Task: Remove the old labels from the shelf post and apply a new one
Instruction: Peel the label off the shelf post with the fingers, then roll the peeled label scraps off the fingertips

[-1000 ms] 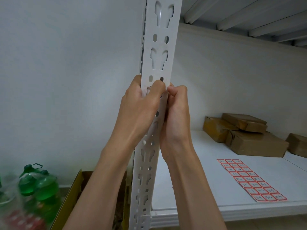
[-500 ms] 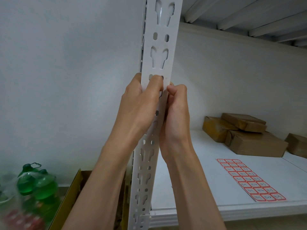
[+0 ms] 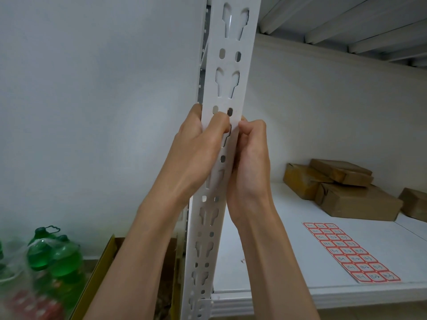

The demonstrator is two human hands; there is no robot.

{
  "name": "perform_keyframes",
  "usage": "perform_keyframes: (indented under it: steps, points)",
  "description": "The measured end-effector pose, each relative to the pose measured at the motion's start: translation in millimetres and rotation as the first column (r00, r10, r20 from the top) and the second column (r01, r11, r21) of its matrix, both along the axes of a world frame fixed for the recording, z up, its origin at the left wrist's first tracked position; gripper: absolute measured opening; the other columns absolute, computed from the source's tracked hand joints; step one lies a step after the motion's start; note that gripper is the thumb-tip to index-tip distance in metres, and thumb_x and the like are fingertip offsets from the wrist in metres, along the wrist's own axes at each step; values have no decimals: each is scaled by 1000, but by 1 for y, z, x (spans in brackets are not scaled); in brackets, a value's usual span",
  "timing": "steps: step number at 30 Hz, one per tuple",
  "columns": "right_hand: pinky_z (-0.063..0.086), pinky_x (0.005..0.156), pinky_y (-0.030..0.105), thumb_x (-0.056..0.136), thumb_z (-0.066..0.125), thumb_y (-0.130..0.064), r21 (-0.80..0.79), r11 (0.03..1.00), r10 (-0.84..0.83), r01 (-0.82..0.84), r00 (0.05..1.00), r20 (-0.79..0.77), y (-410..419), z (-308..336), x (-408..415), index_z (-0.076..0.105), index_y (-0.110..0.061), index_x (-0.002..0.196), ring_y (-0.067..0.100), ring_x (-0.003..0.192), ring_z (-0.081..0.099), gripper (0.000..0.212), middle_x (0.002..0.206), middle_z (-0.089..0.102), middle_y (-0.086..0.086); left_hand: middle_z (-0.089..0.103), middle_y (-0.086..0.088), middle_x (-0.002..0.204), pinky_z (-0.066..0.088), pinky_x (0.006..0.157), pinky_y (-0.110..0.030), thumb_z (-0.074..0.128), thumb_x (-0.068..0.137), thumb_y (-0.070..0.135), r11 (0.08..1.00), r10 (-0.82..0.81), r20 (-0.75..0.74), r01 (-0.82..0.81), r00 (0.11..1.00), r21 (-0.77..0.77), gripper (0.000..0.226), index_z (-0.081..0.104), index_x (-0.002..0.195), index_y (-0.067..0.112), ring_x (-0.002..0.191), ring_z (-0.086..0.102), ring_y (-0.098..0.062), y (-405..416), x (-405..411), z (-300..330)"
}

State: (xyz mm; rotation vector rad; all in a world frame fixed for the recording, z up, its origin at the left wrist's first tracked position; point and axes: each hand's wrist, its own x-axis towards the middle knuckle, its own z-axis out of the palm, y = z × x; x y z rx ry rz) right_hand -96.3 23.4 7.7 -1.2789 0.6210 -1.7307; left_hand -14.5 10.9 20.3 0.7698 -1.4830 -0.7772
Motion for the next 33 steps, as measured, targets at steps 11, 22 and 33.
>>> perform_keyframes:
  steps: [11,22,33]
  points:
    - [54,88,29,107,35,-30,-142,942,-326,305,930,-168,3,8,-18,57,-32,125,12,108,66,28,121,67,-3,72,8,78,57,66,-21,57,86,15,931,204,-201,-254,958,-263,23,75,82,29,76,69,-11,2,51,7]
    - [57,86,29,105,42,-25,-47,914,-405,403,902,-150,13,-4,-42,63,-33,112,12,102,67,24,116,66,-4,75,18,79,57,71,-12,77,82,22,928,157,197,-76,968,-366,11,81,87,31,76,71,3,48,25,22]
    - [54,76,33,97,45,-23,298,854,-435,426,899,-38,3,-47,-101,69,-18,110,19,99,70,27,114,70,8,64,13,64,55,71,-23,89,69,20,979,143,577,-31,804,-199,25,68,58,29,70,67,-6,29,-68,-29]
